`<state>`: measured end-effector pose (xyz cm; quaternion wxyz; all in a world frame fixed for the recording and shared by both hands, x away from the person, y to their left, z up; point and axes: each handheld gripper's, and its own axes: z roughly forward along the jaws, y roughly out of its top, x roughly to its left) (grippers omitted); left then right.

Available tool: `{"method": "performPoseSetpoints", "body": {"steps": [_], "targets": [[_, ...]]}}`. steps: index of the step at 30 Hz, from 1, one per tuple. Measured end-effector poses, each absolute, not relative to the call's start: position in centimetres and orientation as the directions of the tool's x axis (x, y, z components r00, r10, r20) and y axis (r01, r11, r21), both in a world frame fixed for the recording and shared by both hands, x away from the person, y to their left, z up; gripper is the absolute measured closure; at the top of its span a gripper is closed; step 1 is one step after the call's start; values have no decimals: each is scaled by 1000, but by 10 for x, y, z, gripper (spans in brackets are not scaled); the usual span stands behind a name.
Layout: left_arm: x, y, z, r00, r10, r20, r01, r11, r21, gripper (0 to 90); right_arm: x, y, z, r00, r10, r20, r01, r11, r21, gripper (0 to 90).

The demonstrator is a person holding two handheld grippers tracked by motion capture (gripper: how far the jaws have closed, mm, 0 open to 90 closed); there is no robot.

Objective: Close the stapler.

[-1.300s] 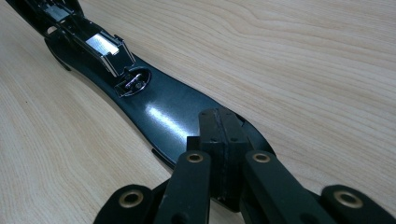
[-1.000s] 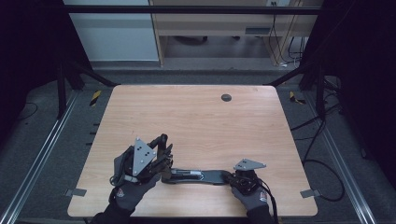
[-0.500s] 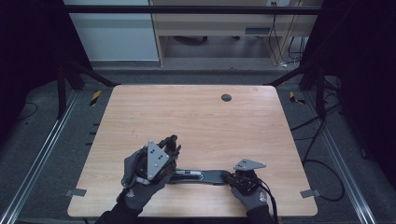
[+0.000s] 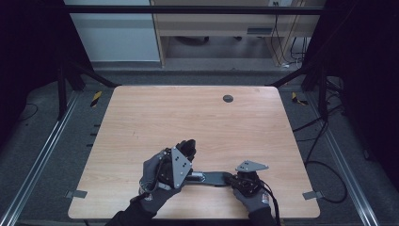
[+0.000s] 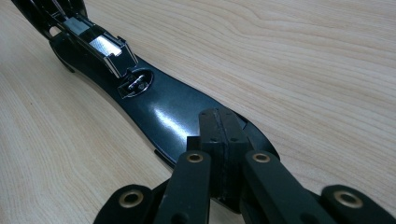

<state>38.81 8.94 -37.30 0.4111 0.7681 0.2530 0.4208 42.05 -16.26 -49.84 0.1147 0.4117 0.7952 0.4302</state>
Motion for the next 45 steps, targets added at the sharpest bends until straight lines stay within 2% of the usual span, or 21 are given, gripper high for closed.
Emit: {"method": "performPoseSetpoints", "body": {"steps": [18, 45], "targets": [[387, 66, -385, 526, 668, 526, -8, -615, 789, 565, 420, -162, -499, -637, 750, 180, 557, 285, 780, 900], [388, 36, -408, 543, 580, 608, -58, -696, 716, 540, 420, -163, -500, -637, 749, 185, 555, 279, 784, 900]]}}
